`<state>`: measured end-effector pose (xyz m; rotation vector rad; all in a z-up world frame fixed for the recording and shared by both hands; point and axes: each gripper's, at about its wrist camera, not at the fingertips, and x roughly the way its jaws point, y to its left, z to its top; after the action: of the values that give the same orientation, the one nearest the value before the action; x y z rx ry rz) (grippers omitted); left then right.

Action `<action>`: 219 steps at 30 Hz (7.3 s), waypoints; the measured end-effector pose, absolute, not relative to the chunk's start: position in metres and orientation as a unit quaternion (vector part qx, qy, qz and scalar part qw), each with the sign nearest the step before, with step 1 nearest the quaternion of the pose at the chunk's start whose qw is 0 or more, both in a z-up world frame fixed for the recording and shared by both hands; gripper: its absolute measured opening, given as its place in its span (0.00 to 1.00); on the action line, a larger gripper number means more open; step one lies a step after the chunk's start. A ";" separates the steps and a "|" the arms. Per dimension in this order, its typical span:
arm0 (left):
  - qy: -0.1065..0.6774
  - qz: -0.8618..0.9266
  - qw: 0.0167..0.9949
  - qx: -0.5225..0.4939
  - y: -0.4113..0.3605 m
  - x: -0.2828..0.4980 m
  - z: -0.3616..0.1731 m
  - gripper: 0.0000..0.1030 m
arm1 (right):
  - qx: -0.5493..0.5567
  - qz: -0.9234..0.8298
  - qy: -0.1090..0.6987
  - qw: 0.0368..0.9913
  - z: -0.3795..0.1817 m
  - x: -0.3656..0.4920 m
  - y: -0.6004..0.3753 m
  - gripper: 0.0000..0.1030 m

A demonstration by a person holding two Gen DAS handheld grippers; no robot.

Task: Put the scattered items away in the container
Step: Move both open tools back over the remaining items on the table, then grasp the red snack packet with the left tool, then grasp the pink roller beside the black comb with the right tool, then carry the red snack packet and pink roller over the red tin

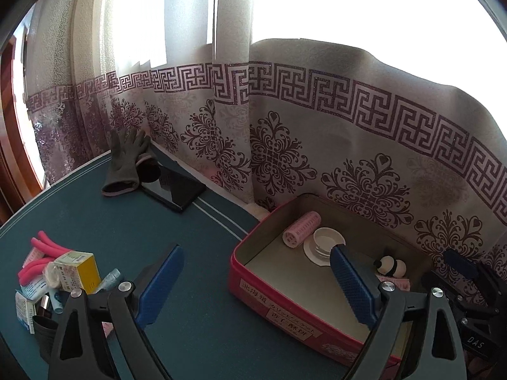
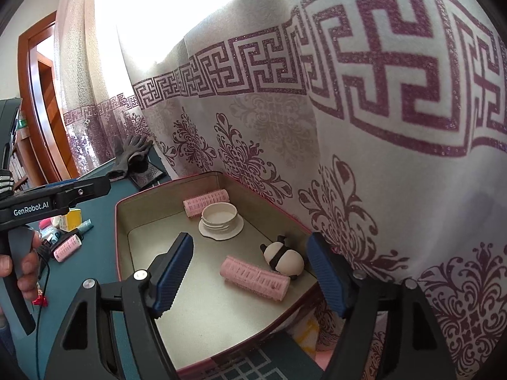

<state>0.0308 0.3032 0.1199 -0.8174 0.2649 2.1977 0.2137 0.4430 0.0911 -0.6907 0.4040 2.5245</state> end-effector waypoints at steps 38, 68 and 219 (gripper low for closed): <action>0.002 0.910 0.259 -0.324 0.098 0.038 0.124 0.92 | -0.295 0.942 0.111 0.119 0.089 0.159 0.334 0.79; -0.001 0.909 0.117 -0.401 0.028 0.014 0.042 0.99 | -0.349 0.931 0.094 0.055 0.062 0.124 0.285 0.79; 0.075 0.810 0.454 -0.363 0.344 0.077 0.113 0.28 | -0.229 0.945 0.172 0.156 0.105 0.194 0.464 0.29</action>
<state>0.0767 0.3440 0.1134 -0.8952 0.1846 1.9993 0.1943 0.4642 0.1054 -0.6560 0.4934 2.7069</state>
